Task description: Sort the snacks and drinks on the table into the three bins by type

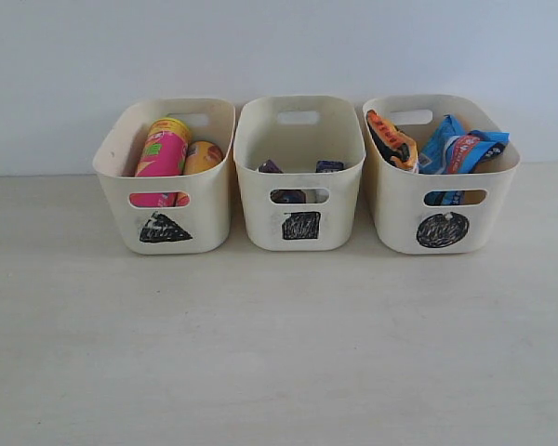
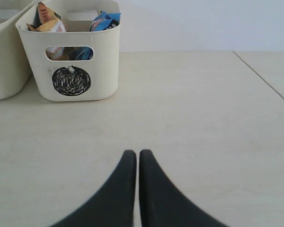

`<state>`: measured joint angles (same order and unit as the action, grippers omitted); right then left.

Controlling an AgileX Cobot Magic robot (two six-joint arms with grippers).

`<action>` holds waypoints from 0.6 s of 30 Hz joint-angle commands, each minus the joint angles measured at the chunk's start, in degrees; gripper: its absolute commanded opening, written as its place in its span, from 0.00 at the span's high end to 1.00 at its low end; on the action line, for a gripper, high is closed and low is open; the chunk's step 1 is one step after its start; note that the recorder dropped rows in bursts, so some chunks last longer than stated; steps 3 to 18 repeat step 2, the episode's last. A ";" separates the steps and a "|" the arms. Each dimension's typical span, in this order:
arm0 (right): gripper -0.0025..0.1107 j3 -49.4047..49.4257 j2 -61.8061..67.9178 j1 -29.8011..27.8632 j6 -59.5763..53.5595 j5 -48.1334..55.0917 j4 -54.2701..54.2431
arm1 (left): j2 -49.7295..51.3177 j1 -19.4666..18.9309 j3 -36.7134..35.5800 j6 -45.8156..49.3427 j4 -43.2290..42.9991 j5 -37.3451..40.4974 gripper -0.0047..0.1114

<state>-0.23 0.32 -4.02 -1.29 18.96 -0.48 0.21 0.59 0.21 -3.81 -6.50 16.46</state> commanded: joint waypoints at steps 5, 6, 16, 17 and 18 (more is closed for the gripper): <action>0.98 0.23 -0.32 0.05 -0.12 -0.14 -0.01 | -0.21 -0.20 -0.21 -0.52 0.00 0.15 0.93; 0.98 0.23 -0.32 0.05 -0.12 -0.14 -0.01 | -0.21 -0.20 -0.21 -0.52 0.00 0.15 0.93; 0.98 0.23 -0.32 0.05 -0.12 -0.14 -0.01 | -0.21 -0.20 -0.21 -0.52 0.00 0.15 0.93; 0.98 0.23 -0.32 0.05 -0.12 -0.14 -0.01 | -0.21 -0.20 -0.21 -0.52 0.00 0.15 0.93; 0.98 0.23 -0.32 0.05 -0.12 -0.14 -0.01 | -0.21 -0.20 -0.21 -0.52 0.00 0.15 0.93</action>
